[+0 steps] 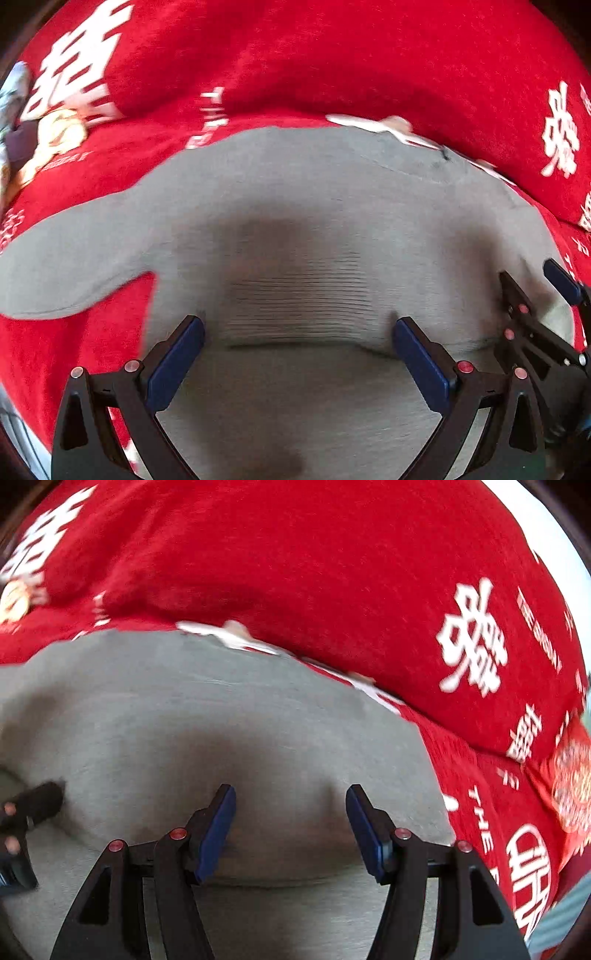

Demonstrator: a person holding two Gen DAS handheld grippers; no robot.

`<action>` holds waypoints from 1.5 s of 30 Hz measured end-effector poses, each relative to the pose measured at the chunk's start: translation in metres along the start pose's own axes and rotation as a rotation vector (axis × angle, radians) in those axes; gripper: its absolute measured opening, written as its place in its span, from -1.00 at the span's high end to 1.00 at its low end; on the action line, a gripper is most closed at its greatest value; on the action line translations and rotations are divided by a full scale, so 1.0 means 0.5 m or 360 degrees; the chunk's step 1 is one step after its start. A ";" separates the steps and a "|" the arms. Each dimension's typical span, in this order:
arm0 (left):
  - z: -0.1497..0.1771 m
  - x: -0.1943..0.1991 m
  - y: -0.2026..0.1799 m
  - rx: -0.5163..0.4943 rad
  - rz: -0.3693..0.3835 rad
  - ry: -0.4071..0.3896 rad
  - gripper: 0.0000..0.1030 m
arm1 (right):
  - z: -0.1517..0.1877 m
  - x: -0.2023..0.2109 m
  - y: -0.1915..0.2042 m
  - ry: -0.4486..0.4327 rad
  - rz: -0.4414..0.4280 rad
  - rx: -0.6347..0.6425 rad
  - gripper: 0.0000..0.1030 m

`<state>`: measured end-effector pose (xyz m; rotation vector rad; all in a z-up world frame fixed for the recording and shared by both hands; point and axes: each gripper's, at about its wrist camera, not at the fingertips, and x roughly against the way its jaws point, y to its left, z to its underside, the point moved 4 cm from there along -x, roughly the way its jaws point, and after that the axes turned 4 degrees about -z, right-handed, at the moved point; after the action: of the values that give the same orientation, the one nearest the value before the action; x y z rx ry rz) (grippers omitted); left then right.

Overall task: Fold small clothes
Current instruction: 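Grasp the other sleeve cuff with the left gripper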

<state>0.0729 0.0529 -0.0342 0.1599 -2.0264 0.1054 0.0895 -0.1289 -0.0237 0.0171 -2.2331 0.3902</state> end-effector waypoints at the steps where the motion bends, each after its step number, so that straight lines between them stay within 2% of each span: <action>1: -0.001 0.006 0.010 0.0008 -0.0015 -0.0016 -1.00 | 0.000 0.002 0.008 -0.0004 -0.0007 0.0006 -0.28; 3: 0.001 0.015 0.022 0.0022 -0.0043 -0.0034 -1.00 | -0.005 0.013 0.015 -0.0023 -0.0042 -0.0031 -0.28; 5: 0.003 0.022 0.035 0.0042 -0.0055 -0.0049 -1.00 | -0.008 0.015 0.020 -0.0032 -0.0117 -0.0069 -0.37; 8: 0.006 0.034 0.072 0.0086 -0.0049 -0.0069 -1.00 | -0.013 0.007 0.065 0.0041 -0.0217 -0.0038 -0.37; 11: 0.012 0.051 0.101 0.0110 -0.0058 -0.0096 -1.00 | -0.020 0.016 0.099 0.0023 -0.0186 0.0029 -0.38; 14: 0.017 0.066 0.131 0.0143 -0.0059 -0.0121 -1.00 | -0.032 0.038 0.132 0.0007 -0.0353 0.0030 -0.38; 22: 0.034 0.082 0.230 0.0265 -0.0081 -0.0149 -1.00 | -0.054 0.084 0.226 -0.0056 -0.0396 0.0129 -0.38; 32: 0.065 0.054 0.436 0.0542 -0.0195 -0.0124 -1.00 | -0.077 0.131 0.362 -0.0114 -0.0507 0.0275 -0.38; 42: 0.093 0.029 0.663 0.0931 -0.0306 -0.0091 -1.00 | -0.090 0.154 0.485 -0.0126 -0.0580 0.0411 -0.38; 45: 0.093 0.027 0.713 0.1005 -0.0333 -0.0143 -1.00 | -0.094 0.157 0.509 -0.0129 -0.0595 0.0432 -0.38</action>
<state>-0.0312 0.3973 -0.0442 0.7810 -1.9910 0.6133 0.0378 0.1357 -0.0056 0.5938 -2.1784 0.4868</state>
